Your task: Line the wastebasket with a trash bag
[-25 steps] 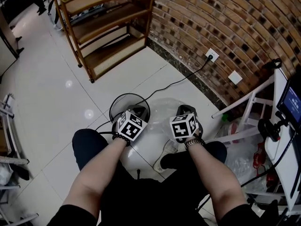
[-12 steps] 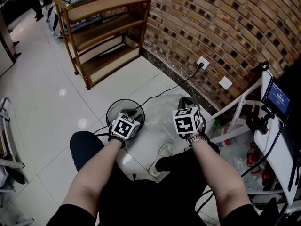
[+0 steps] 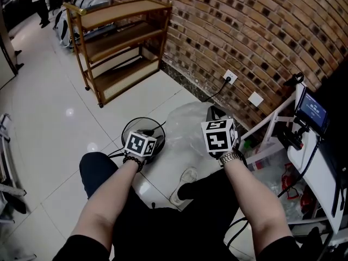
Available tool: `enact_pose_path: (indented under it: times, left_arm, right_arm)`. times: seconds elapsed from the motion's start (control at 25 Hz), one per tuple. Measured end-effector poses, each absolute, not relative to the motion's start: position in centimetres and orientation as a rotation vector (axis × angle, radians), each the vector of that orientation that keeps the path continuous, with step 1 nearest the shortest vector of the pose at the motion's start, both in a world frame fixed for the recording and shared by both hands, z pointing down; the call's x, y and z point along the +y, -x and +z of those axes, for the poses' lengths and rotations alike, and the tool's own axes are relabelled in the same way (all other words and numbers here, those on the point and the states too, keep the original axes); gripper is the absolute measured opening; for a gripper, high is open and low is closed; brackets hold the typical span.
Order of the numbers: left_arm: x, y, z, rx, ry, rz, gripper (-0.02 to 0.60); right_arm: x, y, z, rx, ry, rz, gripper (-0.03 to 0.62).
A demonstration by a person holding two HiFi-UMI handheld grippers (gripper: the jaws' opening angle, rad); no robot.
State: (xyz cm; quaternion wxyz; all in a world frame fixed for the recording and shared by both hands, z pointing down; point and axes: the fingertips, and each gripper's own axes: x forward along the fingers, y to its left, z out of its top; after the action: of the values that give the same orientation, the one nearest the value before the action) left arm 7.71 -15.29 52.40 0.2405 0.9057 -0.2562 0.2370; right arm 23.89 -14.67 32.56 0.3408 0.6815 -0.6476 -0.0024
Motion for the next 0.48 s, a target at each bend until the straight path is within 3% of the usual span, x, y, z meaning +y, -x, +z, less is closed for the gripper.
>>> enact_pose_path:
  times: [0.48]
  left_arm:
    - [-14.9,-6.7,53.6,-0.659,-2.348,0.607,0.190]
  right_arm:
    - [-15.3,-20.3,28.2,-1.831,-1.784,-0.028,0.003]
